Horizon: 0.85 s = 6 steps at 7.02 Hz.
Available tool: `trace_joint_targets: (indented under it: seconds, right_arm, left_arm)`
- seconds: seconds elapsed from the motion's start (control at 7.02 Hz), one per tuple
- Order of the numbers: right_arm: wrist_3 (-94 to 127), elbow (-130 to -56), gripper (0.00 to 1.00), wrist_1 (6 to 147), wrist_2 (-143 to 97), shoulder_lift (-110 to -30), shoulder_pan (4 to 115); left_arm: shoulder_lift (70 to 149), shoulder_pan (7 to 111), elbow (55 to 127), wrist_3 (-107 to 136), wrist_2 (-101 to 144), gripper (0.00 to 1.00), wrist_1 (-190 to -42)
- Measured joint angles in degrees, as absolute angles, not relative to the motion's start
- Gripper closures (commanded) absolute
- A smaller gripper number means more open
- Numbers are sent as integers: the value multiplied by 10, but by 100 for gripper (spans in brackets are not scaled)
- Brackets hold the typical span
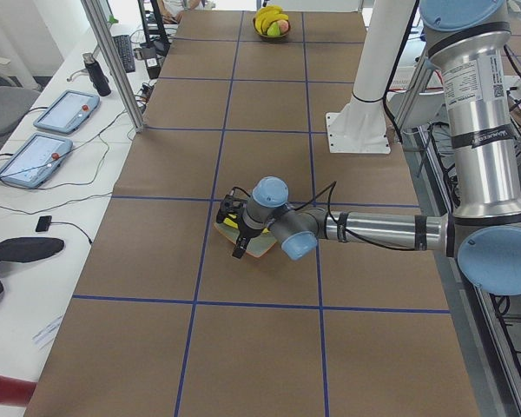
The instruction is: Transfer all bananas from basket to plate
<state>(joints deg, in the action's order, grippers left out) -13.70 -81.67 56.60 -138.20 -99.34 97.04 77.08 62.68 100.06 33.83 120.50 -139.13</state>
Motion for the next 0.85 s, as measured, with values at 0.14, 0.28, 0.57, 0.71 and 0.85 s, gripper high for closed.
trace_joint_targets:
  seconds: [0.14, 0.28, 0.57, 0.71, 0.85]
  right_arm:
    - [-203, -774, 0, 583, -1381, -976, 984]
    - [-242, -741, 0, 589, -1381, -965, 991]
    - [-278, -706, 4, 593, -1379, -959, 994]
    - [-289, -693, 7, 593, -1377, -957, 995]
    - [-296, -684, 11, 594, -1377, -956, 995]
  left_arm:
    - [771, 627, 999, 340, 1205, 1, -1391]
    - [771, 626, 997, 341, 1205, 1, -1391]
    - [772, 626, 994, 341, 1205, 1, -1391]
    - [773, 626, 993, 341, 1205, 1, -1392]
    - [773, 626, 993, 341, 1205, 1, -1392]
